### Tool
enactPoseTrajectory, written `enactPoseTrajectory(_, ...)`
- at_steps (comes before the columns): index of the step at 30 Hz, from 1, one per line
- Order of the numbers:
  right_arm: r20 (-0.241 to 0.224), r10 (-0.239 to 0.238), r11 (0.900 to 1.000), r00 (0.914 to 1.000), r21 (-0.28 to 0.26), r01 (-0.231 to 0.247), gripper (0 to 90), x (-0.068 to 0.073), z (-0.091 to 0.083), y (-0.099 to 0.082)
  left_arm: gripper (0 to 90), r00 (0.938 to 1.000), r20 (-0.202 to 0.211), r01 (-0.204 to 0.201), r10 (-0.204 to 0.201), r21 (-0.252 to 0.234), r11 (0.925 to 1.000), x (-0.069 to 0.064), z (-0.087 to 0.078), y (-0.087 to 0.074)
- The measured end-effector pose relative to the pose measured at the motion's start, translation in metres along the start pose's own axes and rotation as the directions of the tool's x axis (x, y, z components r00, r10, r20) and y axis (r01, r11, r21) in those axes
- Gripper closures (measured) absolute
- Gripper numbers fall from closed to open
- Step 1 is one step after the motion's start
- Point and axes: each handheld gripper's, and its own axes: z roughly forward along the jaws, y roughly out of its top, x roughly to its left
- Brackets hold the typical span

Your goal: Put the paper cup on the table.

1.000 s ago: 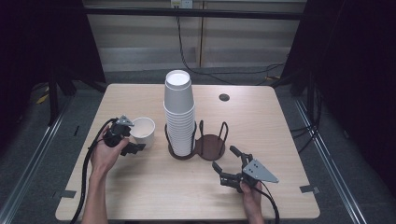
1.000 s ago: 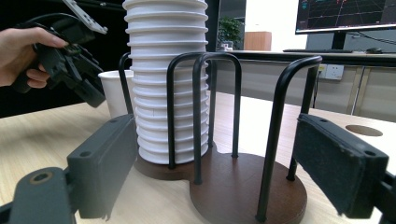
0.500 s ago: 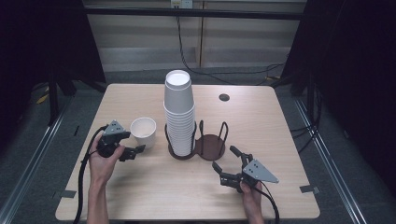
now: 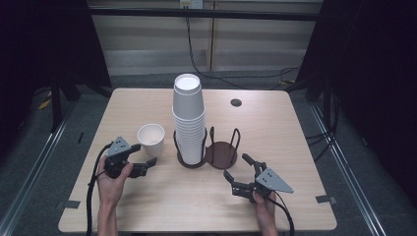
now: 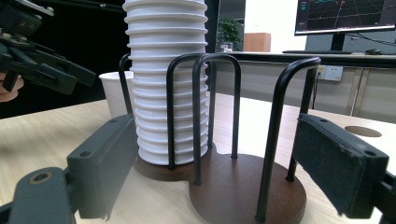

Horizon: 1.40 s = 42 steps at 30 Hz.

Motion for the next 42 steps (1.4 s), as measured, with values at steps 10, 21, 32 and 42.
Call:
enactPoseTrajectory(10,-0.001,-0.001,1.0000,1.0000,0.002,0.001,13.2,0.000,0.000,0.000,17.1,0.9997,0.022,0.010,-0.008,-0.105,0.9944,-0.019,0.000,-0.012)
enactPoseTrajectory(21,0.002,-0.001,1.0000,1.0000,0.001,0.001,13.2,0.000,0.000,0.000,16.4,0.9998,0.009,-0.013,0.015,-0.195,0.9808,-0.051,0.005,-0.016)
enactPoseTrajectory(32,0.004,-0.002,1.0000,1.0000,0.004,0.002,13.2,0.000,0.000,0.000,16.4,0.9992,0.036,0.028,-0.018,-0.301,0.9533,-0.077,0.021,-0.028)
enactPoseTrajectory(42,0.005,-0.003,1.0000,1.0000,0.004,0.003,13.3,0.000,0.000,0.000,16.0,0.9993,0.038,0.016,-0.003,-0.335,0.9420,-0.094,0.027,-0.049)
